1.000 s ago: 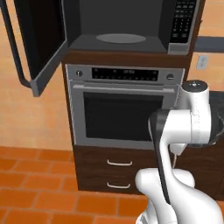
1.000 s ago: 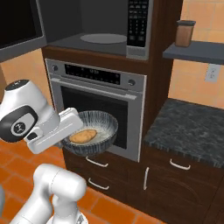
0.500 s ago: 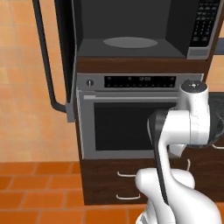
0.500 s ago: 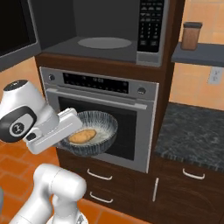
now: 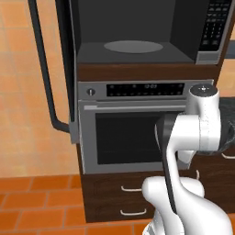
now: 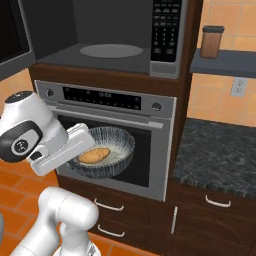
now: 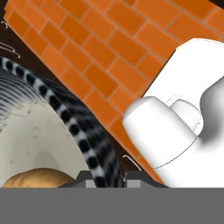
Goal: Pick the potato from the sink and place it in the bowl. Then pick the bowl and place it in the microwave. Then close the microwave door and press the start button.
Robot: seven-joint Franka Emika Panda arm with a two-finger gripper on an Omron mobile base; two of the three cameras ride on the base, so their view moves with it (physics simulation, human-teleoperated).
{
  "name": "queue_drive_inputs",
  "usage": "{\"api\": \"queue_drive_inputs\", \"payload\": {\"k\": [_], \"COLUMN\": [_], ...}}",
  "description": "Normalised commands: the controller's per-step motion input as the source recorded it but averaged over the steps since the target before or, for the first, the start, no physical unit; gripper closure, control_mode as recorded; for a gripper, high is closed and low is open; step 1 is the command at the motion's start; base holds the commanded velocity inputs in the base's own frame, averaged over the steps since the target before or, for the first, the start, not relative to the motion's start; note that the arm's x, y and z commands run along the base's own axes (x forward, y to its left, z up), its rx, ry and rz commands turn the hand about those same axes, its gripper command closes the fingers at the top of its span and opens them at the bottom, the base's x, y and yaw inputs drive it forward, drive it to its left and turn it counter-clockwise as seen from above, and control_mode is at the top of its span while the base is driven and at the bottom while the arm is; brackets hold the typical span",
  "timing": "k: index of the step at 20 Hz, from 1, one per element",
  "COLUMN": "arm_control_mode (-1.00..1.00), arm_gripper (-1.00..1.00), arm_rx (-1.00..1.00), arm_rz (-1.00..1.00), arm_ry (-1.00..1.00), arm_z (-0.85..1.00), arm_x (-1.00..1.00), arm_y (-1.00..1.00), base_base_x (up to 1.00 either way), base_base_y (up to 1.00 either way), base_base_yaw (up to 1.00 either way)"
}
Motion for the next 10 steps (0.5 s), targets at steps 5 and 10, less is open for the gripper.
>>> {"api": "queue_drive_inputs", "payload": {"k": [5, 10], "arm_control_mode": [1.00, 1.00], "arm_gripper": [1.00, 1.00], "arm_rx": [0.00, 0.00], "arm_rz": [0.00, 0.00], "arm_ry": [0.00, 0.00], "arm_z": [0.00, 0.00], "arm_x": [0.00, 0.00], "arm_y": [0.00, 0.00], "base_base_x": [0.08, 0.07], "base_base_y": [0.09, 0.04], "base_base_yaw": [-0.04, 0.00]}}
